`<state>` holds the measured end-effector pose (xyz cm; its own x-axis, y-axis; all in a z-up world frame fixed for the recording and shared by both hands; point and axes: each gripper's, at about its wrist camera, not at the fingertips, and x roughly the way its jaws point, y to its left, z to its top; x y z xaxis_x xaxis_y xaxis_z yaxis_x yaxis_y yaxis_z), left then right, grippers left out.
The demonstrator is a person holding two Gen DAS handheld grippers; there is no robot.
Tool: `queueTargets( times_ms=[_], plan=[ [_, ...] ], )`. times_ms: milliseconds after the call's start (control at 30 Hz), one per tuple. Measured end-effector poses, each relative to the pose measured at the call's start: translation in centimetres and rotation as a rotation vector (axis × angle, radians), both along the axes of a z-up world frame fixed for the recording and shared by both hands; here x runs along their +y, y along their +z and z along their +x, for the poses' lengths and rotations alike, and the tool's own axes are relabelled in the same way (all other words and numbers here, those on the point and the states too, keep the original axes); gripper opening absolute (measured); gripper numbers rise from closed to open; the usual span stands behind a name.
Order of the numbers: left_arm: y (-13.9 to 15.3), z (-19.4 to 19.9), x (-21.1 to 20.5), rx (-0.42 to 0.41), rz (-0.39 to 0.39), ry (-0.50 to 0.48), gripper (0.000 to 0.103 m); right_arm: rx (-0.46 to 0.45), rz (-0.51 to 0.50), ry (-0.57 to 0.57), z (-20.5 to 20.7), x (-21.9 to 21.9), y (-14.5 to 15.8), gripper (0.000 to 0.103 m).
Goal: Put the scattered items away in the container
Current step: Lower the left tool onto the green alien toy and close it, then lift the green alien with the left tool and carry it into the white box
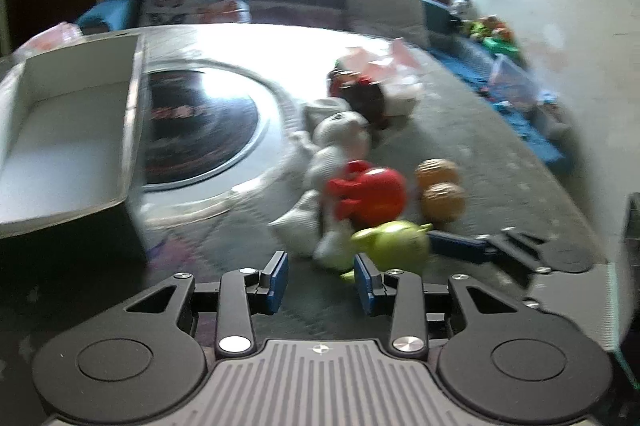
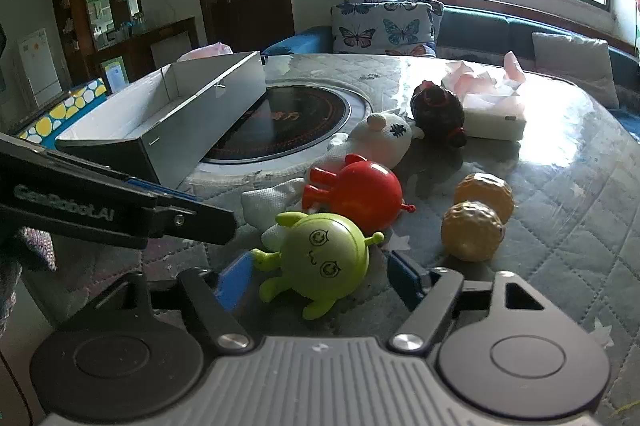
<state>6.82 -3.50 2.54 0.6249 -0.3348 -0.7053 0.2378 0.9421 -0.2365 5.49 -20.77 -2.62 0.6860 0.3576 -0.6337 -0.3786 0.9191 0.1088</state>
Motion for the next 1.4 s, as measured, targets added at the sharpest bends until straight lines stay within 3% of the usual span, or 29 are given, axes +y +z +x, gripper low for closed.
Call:
queueTargets(
  times_ms=[200, 400, 833, 1067, 1200, 1400],
  plan=[
    [0.2, 0.8, -1.5, -0.003, -0.014, -0.091, 0.039, 0.012, 0.028, 0.01, 0.0, -0.4, 0.1, 0.057],
    [-0.7, 2.2, -2.1, 0.041, -0.055, -0.138, 0.039, 0.024, 0.044, 0.005, 0.2, -0.8, -0.1, 0.049],
    [-1.7, 3.1, -1.5, 0.091, -0.149, -0.155, 0.04, 0.025, 0.035, -0.002, 0.2, -0.7, -0.1, 0.049],
    [0.4, 2.6, 0.3, 0.037, -0.168, -0.121, 0.038, -0.018, 0.026, 0.041, 0.4, 0.4, 1.6, 0.049],
    [2.2, 2.3, 2.4, -0.018, -0.188, -0.08, 0.031, -0.058, 0.02, 0.086, 1.1, 1.8, 3.4, 0.049],
    [4.5, 2.3, 6.3, -0.092, -0.203, -0.003, 0.03, -0.123, 0.005, 0.173, 2.5, 5.1, 5.6, 0.049]
  ],
)
